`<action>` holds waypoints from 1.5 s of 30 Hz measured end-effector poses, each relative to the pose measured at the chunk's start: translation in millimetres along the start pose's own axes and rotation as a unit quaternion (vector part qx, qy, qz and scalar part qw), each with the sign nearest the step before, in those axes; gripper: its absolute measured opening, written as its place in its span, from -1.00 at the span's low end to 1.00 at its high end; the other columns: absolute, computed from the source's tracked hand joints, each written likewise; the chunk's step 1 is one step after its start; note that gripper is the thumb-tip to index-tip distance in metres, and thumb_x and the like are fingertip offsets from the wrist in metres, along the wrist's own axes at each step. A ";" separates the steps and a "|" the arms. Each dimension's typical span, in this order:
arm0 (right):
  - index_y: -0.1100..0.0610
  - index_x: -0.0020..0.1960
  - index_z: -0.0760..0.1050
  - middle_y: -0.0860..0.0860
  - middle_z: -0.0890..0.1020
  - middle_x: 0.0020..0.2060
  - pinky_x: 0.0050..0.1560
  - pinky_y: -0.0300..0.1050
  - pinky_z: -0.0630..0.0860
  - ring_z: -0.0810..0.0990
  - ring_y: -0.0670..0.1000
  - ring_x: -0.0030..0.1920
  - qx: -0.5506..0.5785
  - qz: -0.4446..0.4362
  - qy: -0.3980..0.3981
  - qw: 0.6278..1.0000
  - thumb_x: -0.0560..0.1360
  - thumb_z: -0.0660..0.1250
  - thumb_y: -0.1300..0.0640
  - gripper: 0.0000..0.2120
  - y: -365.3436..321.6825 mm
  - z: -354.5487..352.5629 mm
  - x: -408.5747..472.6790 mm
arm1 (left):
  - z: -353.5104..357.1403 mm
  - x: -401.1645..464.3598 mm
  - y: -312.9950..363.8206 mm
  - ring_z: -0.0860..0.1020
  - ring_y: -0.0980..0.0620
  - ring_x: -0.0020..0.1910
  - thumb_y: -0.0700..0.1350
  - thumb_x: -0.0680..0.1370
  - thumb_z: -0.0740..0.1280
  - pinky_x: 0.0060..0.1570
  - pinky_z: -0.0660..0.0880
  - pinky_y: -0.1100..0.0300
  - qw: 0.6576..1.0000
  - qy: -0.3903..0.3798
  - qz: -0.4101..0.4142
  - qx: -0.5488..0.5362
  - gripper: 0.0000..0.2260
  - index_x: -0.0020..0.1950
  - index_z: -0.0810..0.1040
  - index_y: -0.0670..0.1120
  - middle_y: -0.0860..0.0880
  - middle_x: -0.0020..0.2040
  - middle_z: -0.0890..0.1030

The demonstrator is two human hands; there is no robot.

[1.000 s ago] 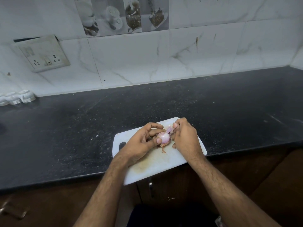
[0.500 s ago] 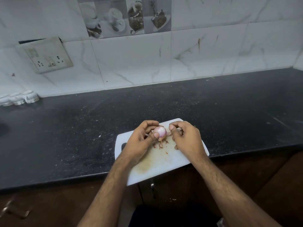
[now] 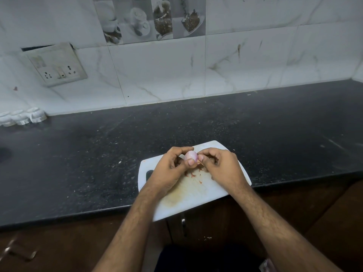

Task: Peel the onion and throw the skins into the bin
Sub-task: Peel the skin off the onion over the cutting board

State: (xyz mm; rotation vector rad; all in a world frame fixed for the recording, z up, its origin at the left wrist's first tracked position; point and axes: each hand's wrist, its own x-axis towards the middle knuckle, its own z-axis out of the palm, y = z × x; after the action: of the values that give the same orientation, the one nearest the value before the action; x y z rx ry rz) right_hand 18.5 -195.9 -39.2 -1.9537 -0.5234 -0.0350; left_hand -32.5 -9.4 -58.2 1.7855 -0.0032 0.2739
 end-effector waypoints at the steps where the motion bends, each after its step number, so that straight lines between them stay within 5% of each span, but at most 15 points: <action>1: -0.04 0.01 0.71 -0.14 0.73 -0.29 -0.27 -0.27 0.59 0.71 -0.18 -0.25 0.002 0.001 0.001 1.000 0.58 0.42 0.08 -0.91 -0.1 -0.3 -0.4 | -0.2 0.0 0.4 0.66 -0.13 0.09 0.30 0.46 0.51 0.15 0.64 -0.11 1.000 -0.002 0.001 0.004 -0.55 0.30 0.64 0.20 -0.04 0.22 0.65; 6: -0.04 -0.03 0.74 -0.23 0.69 -0.36 -0.30 -0.28 0.60 0.69 -0.18 -0.30 0.002 -0.006 0.016 1.000 0.58 0.43 0.11 -0.89 -1.8 -1.5 -2.5 | 1.2 -0.9 3.1 0.64 -0.06 -0.06 0.14 0.47 0.55 0.07 0.63 -0.02 0.999 -0.027 0.004 -0.028 -0.59 0.29 0.63 0.09 -0.12 0.11 0.71; 13: -0.19 -0.15 0.70 -0.20 0.71 -0.30 -0.32 0.05 0.67 0.70 -0.06 -0.29 0.003 -0.022 0.043 0.999 0.55 0.47 0.05 -0.85 -4.0 -2.2 -4.4 | 1.6 -2.1 2.9 0.62 -0.09 -0.05 -0.06 0.52 0.54 0.04 0.62 0.03 0.997 -0.037 0.018 -0.060 -0.63 0.31 0.63 0.02 -0.16 0.12 0.71; 25: 0.00 -0.08 0.73 -0.13 0.71 -0.31 -0.30 -0.14 0.65 0.67 -0.14 -0.30 -0.021 -0.023 0.051 0.998 0.56 0.46 0.08 -0.92 -1.2 1.1 -5.1 | -0.3 -0.4 2.2 0.65 -0.08 -0.14 -0.09 0.50 0.55 0.00 0.59 0.10 0.996 -0.050 -0.002 -0.073 -0.60 0.32 0.62 -0.09 -0.38 0.04 0.67; 30: 0.04 -0.12 0.72 -0.11 0.70 -0.32 -0.20 0.00 0.66 0.67 -0.08 -0.29 -0.047 -0.036 0.062 0.996 0.53 0.45 0.06 -0.90 -1.0 3.8 -6.4 | -2.1 -2.1 5.4 0.62 -0.12 -0.07 -0.11 0.53 0.52 0.05 0.60 0.06 0.995 -0.064 -0.006 -0.075 -0.62 0.33 0.62 -0.11 -0.37 0.12 0.66; 38: 0.07 -0.09 0.66 -0.13 0.68 -0.23 -0.16 -0.12 0.63 0.64 -0.09 -0.23 -0.088 -0.031 0.052 0.994 0.54 0.43 0.13 -0.95 -4.2 5.4 -5.4 | -2.6 -5.6 10.8 0.64 -0.12 0.12 -0.08 0.61 0.46 0.22 0.59 -0.07 0.994 -0.072 -0.018 -0.074 -0.63 0.41 0.60 -0.08 -0.20 0.25 0.69; 45: 0.05 -0.10 0.61 -0.11 0.65 -0.21 -0.14 -0.03 0.61 0.62 -0.05 -0.23 -0.109 -0.021 0.041 0.993 0.54 0.39 0.14 -0.94 -1.2 6.0 -1.7 | 0.8 -7.4 18.4 0.67 -0.01 0.11 -0.16 0.60 0.42 0.17 0.58 0.15 0.994 -0.081 -0.040 -0.065 -0.68 0.36 0.62 -0.10 -0.14 0.23 0.71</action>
State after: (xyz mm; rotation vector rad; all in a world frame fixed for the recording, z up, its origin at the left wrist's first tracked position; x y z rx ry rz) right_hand 15.3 -190.9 -41.2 -2.1435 -0.5237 -0.2066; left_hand -42.3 -15.6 -42.0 1.6693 -0.0641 0.0693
